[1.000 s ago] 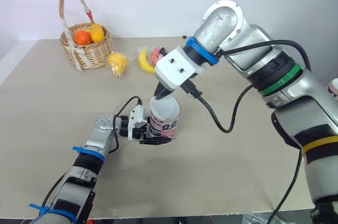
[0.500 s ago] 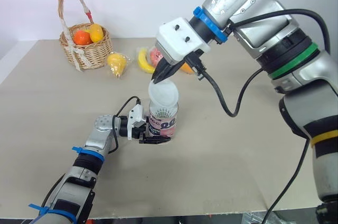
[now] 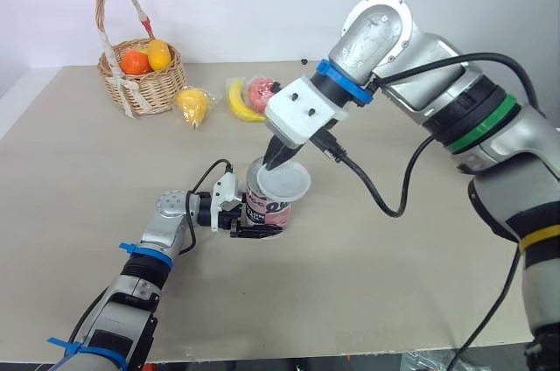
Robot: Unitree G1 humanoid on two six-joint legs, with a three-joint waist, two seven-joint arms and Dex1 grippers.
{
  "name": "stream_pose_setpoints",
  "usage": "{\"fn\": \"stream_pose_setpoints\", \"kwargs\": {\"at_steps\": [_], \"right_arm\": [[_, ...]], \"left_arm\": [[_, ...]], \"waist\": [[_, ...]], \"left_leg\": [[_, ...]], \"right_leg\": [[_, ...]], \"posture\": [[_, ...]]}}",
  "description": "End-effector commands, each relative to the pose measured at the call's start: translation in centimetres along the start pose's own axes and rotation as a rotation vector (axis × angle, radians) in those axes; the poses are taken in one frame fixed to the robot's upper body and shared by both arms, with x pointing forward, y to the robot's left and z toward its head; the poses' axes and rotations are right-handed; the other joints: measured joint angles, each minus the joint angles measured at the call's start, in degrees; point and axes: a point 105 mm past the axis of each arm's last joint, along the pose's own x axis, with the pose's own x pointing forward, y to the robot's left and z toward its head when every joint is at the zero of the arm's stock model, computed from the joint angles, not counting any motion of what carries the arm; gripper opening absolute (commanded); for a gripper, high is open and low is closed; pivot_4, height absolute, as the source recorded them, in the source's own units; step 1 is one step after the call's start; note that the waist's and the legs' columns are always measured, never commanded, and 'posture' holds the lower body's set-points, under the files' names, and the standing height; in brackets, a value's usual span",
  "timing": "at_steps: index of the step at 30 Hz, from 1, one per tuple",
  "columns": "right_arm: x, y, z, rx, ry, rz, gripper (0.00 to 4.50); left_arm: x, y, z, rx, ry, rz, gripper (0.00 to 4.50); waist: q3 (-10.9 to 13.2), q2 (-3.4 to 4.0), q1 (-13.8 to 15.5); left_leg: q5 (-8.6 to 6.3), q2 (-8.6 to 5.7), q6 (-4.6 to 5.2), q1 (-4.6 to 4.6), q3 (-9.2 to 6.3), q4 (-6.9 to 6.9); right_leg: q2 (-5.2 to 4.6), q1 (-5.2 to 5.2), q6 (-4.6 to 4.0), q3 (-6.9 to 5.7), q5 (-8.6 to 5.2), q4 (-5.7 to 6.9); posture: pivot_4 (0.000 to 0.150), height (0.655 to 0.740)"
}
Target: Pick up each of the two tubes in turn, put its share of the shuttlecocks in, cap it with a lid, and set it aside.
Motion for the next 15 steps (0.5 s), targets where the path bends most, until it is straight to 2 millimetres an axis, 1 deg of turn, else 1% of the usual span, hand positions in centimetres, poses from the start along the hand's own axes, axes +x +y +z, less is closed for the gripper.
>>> {"fn": "stream_pose_setpoints", "kwargs": {"at_steps": [1, 7, 15], "right_arm": [[-0.9, -0.7, 0.6, -0.044, 0.026, -0.002, 0.05], [-1.5, -1.6, 0.7, -0.058, 0.043, -0.038, 0.05], [-1.4, -1.7, 0.4, -0.061, 0.053, -0.043, 0.05]], "left_arm": [[-0.9, -0.2, -2.1, -0.065, 0.074, 0.030, 2.99], [-1.0, -0.2, -2.1, -0.065, 0.075, 0.033, 2.99], [-1.1, -0.2, -2.0, -0.064, 0.076, 0.030, 2.99]], "waist": [[0.00, 0.00, 0.00], [0.00, 0.00, 0.00], [0.00, 0.00, -0.01]], "left_leg": [[0.00, 0.00, 0.00, 0.00, 0.00, 0.00], [0.00, 0.00, 0.00, 0.00, 0.01, 0.00], [0.00, 0.01, 0.00, 0.00, 0.00, 0.00]], "right_leg": [[0.00, 0.00, 0.00, 0.00, 0.00, 0.00], [0.00, 0.00, -0.01, 0.00, 0.00, 0.00], [0.01, 0.00, -0.03, 0.00, -0.01, 0.00]], "posture": [[0.150, 0.7298], [0.150, 0.7298], [0.150, 0.7298]]}}
